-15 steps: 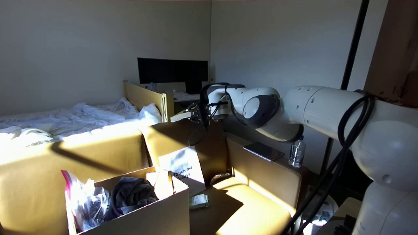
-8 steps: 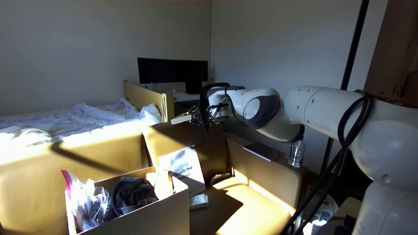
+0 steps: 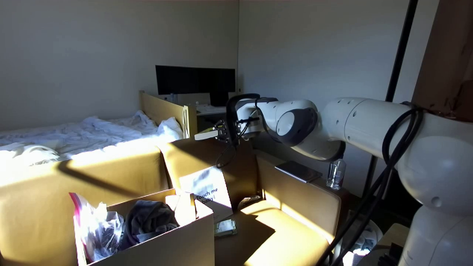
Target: Take the yellow book out of the white box and place it on the backrest of the sofa
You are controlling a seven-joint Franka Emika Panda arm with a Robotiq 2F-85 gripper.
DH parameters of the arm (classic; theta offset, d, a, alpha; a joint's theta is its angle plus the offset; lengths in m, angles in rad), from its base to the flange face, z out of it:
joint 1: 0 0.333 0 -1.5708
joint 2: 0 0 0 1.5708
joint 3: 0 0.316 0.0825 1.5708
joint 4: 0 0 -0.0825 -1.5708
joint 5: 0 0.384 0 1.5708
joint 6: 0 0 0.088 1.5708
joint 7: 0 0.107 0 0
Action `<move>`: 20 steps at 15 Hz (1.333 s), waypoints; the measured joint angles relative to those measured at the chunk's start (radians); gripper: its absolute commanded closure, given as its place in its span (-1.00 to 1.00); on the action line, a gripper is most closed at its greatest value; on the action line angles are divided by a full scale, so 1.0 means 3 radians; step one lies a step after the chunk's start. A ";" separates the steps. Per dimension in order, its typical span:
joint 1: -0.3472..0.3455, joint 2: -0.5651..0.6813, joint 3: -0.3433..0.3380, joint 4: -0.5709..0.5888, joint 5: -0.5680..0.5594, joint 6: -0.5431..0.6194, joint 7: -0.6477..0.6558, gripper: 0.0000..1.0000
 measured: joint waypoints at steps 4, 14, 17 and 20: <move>0.0000 0.0000 -0.0038 0.0000 0.0000 -0.0001 0.0045 0.12; -0.0006 -0.0003 -0.0052 0.0000 0.0000 -0.0001 0.0057 -1.00; -0.0007 -0.0006 -0.0052 0.0001 0.0000 -0.0001 0.0057 -1.00; -0.0021 -0.0008 -0.0053 0.0003 0.0000 -0.0001 0.0057 -1.00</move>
